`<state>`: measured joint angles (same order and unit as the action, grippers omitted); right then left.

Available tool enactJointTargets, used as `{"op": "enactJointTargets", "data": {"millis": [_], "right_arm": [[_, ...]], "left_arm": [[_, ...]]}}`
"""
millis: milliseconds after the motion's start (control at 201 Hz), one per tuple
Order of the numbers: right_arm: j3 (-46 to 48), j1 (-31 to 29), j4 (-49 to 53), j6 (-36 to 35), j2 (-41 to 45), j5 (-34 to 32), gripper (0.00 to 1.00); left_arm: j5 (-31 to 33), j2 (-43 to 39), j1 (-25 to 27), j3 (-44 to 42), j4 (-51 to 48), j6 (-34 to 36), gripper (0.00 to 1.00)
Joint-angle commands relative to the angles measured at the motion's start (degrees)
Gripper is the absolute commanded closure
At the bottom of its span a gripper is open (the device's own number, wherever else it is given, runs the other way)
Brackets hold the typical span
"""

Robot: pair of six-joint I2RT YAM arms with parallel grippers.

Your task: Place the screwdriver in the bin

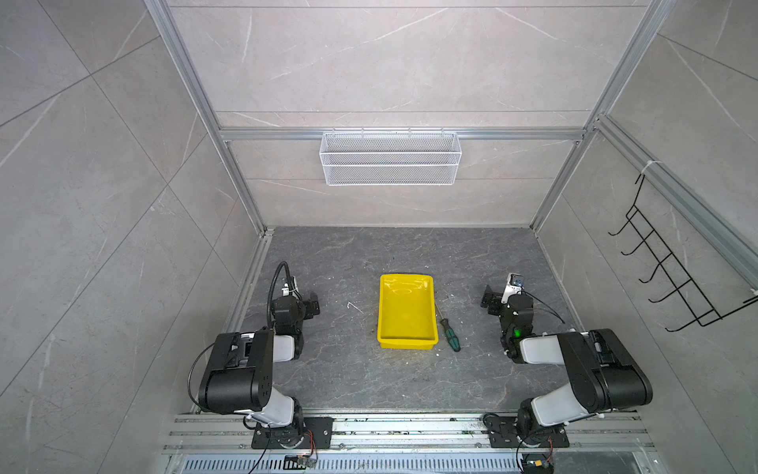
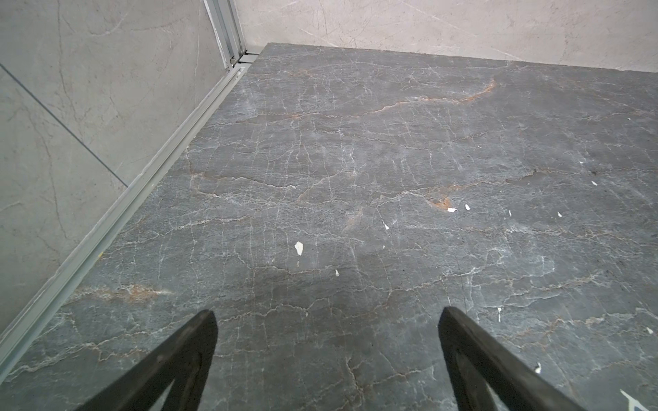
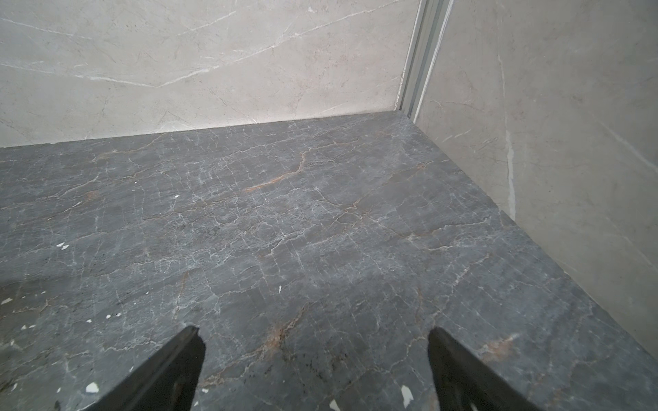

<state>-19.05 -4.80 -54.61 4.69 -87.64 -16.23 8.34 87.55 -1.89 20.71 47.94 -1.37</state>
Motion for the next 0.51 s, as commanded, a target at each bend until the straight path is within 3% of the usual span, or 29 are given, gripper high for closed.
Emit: {"op": "enactJointTargets", "data": {"millis": [0, 70, 184, 279, 408, 503], "right_arm": [[0.1, -0.1, 0.5, -0.5, 0.7, 0.4, 0.0], [0.0, -0.2, 0.5, -0.5, 0.7, 0.4, 0.0], [-0.2, -0.1, 0.5, -0.9, 0.8, 1.3, 0.0], [-2.5, -0.1, 6.9, -1.9, 3.3, 3.6, 0.0], [-15.0, -0.2, 35.4, 0.2, 8.9, 4.5, 0.0], [-24.1, -0.3, 49.5, -0.6, 8.7, 11.6, 0.0]], "left_arm": [[-1.0, -1.6, -0.2, 0.0, 0.6, 0.2, 0.0], [1.5, -2.7, -0.3, 0.9, -1.0, -0.6, 0.0], [4.9, -8.6, -0.3, 5.8, -15.1, -2.1, 0.0], [8.6, -12.6, -0.2, 11.3, -27.0, -5.5, 0.0], [7.2, -17.6, -0.2, 19.7, -42.1, -11.8, 0.0], [2.4, -19.5, 0.0, 23.4, -47.0, -14.5, 0.01]]}}
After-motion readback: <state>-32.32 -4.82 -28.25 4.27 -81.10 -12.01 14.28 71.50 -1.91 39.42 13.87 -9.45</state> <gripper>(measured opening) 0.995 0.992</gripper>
